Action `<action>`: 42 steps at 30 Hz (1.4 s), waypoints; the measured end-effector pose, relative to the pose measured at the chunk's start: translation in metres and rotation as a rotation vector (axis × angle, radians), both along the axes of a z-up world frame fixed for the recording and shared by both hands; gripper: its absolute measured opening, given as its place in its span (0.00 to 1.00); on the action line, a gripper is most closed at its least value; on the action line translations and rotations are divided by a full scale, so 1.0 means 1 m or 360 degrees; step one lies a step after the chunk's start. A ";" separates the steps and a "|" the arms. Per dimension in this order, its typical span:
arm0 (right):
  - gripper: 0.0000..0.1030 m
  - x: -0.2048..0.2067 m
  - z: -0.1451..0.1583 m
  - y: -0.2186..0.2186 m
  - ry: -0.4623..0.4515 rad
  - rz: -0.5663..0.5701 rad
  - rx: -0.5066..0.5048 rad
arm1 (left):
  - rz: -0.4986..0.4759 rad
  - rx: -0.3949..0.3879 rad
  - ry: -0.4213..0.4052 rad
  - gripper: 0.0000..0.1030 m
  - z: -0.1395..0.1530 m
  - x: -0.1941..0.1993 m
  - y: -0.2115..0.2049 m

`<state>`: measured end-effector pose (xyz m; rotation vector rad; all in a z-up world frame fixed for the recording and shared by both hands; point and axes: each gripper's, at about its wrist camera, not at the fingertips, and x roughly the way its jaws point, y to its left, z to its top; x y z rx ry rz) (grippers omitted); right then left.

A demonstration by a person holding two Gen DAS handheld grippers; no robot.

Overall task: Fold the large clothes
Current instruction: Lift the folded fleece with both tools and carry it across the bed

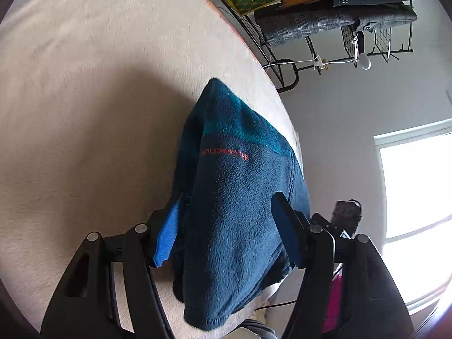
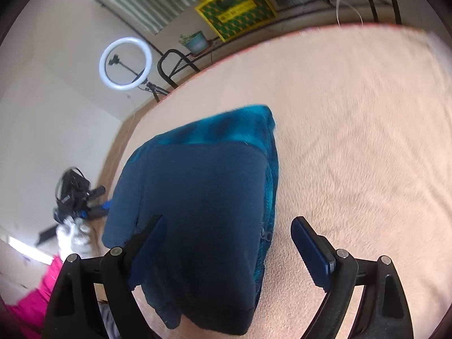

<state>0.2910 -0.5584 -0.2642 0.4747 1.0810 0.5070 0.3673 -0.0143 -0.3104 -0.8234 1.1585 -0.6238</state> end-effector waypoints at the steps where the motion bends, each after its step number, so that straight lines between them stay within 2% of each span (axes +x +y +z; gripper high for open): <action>1: 0.88 0.001 -0.005 0.000 0.0014 -0.0004 0.0014 | 0.0000 -0.0006 0.0008 0.63 -0.002 0.001 -0.002; 4: 0.88 0.002 -0.018 -0.002 0.0050 -0.0004 0.0053 | 0.0008 -0.0059 0.0062 0.63 -0.014 0.007 -0.008; 9: 0.89 0.006 -0.038 -0.008 0.0126 -0.0024 0.0227 | 0.0002 -0.0045 0.0082 0.63 -0.022 0.014 -0.020; 13: 0.89 0.008 -0.043 -0.005 0.0122 -0.0011 0.0312 | -0.0037 0.0018 0.0073 0.63 -0.021 0.017 -0.028; 16: 0.81 0.010 -0.047 0.001 0.0148 0.0028 0.0370 | -0.0057 0.0081 0.0046 0.63 -0.019 0.016 -0.034; 18: 0.81 0.008 -0.046 0.007 0.0143 0.0051 0.0346 | -0.0074 0.0140 0.0017 0.56 -0.015 0.018 -0.039; 21: 0.76 0.009 -0.043 0.012 0.0143 0.0076 0.0296 | -0.0076 0.0147 0.0009 0.50 -0.014 0.016 -0.040; 24: 0.74 0.011 -0.045 0.010 0.0161 0.0060 0.0314 | -0.0068 0.0174 -0.0007 0.50 -0.014 0.016 -0.043; 26: 0.74 0.013 -0.045 0.011 0.0165 0.0045 0.0305 | -0.0031 0.0162 -0.0009 0.57 -0.017 0.013 -0.043; 27: 0.73 0.013 -0.044 0.013 0.0162 0.0040 0.0285 | -0.0019 0.0153 -0.0005 0.59 -0.017 0.012 -0.045; 29: 0.64 0.012 -0.041 0.018 0.0157 0.0038 0.0227 | -0.0038 0.0198 -0.0031 0.59 -0.013 0.013 -0.051; 30: 0.61 0.011 -0.039 0.020 0.0153 0.0037 0.0196 | -0.0045 0.0239 -0.0049 0.54 -0.011 0.012 -0.053; 31: 0.53 0.009 -0.034 0.022 0.0148 0.0037 0.0165 | -0.0045 0.0284 -0.0066 0.46 -0.008 0.010 -0.055; 32: 0.46 0.008 -0.030 0.022 0.0140 0.0039 0.0142 | -0.0046 0.0320 -0.0086 0.43 -0.004 0.007 -0.056; 34: 0.41 0.004 -0.017 0.030 0.0096 0.0056 0.0034 | -0.0047 0.0399 -0.0144 0.34 0.006 0.000 -0.061; 39: 0.35 -0.007 0.015 0.056 0.0006 0.0094 -0.0282 | -0.0088 0.0649 -0.0341 0.29 0.041 -0.022 -0.085; 42: 0.33 -0.015 0.033 0.064 -0.0046 0.0097 -0.0387 | -0.0114 0.0731 -0.0453 0.29 0.061 -0.036 -0.098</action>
